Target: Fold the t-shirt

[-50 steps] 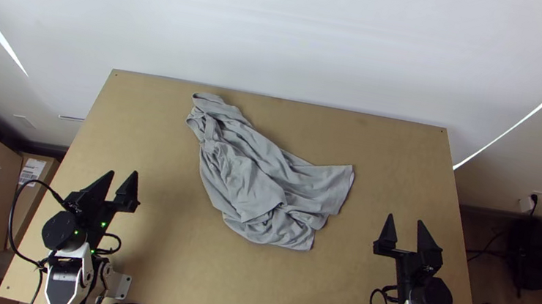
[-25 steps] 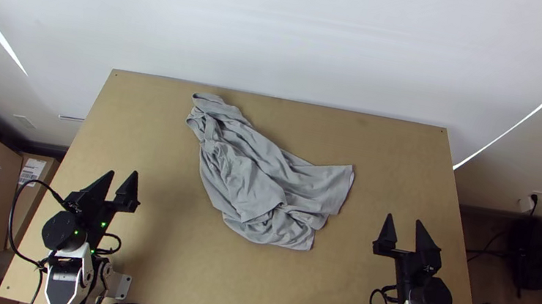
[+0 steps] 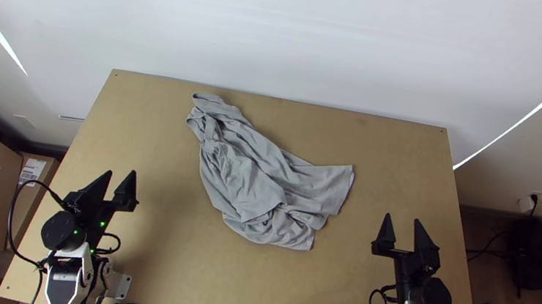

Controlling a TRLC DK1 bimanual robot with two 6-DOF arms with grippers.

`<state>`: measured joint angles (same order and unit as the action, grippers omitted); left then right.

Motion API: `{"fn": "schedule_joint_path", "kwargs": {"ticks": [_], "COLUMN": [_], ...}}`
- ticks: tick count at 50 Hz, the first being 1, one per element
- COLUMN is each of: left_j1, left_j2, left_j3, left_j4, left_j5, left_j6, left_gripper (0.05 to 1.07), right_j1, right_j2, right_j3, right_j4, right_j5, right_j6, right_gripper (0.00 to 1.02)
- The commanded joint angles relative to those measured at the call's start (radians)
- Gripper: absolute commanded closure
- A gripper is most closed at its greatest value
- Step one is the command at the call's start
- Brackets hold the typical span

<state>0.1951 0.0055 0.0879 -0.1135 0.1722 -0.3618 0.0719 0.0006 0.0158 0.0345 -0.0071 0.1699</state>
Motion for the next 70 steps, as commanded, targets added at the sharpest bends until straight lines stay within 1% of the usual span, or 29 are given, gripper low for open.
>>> {"fn": "schedule_joint_path", "kwargs": {"ticks": [1,8,15,22,24,30,36,40,45,50,57,59,63,70], "left_j1": [0.010,0.012,0.010,0.007,0.009,0.007,0.007,0.007,0.007,0.009,0.013,0.018,0.026,0.058], "left_j2": [-0.007,-0.006,-0.002,0.002,0.010,0.073,0.197,0.248,0.275,0.324,0.392,0.404,0.426,0.424], "left_j3": [-0.025,-0.016,0.009,0.041,0.058,0.139,0.269,0.355,0.460,0.584,0.756,0.799,0.875,0.943], "left_j4": [-0.022,-0.022,-0.022,-0.020,-0.022,-0.018,-0.041,-0.072,-0.114,-0.180,-0.278,-0.310,-0.368,-0.436], "left_j5": [0.000,0.000,0.000,0.001,0.001,0.001,0.001,0.001,0.003,0.003,0.000,0.000,-0.002,-0.003], "left_j6": [0.026,0.037,0.057,0.090,0.095,0.110,0.110,0.109,0.109,0.107,0.090,0.083,0.080,0.081], "left_gripper": [0.10,0.10,0.10,0.10,0.10,0.10,0.10,0.10,0.10,0.10,0.10,0.10,0.10,0.10], "right_j1": [0.012,0.094,0.126,0.180,0.207,0.319,0.431,0.513,0.621,0.700,0.756,0.767,0.781,0.827], "right_j2": [-0.005,0.062,0.253,0.446,0.493,0.619,0.720,0.796,0.892,1.009,1.151,1.190,1.265,1.374], "right_j3": [0.052,0.104,0.230,0.392,0.443,0.599,0.753,0.842,0.929,1.010,1.075,1.089,1.112,1.142], "right_j4": [0.087,0.186,0.229,0.229,0.222,0.188,0.166,0.163,0.160,0.139,0.143,0.136,0.122,0.110], "right_j5": [0.009,0.009,0.009,0.009,0.009,0.009,0.007,0.007,0.009,0.009,0.009,0.007,0.007,0.009], "right_j6": [-0.038,-0.112,-0.119,-0.133,-0.147,-0.199,-0.208,-0.237,-0.313,-0.352,-0.348,-0.337,-0.288,-0.267], "right_gripper": [0.03,0.03,0.03,0.03,0.03,0.03,0.03,0.03,0.03,0.03,0.03,0.03,0.03,0.03]}}
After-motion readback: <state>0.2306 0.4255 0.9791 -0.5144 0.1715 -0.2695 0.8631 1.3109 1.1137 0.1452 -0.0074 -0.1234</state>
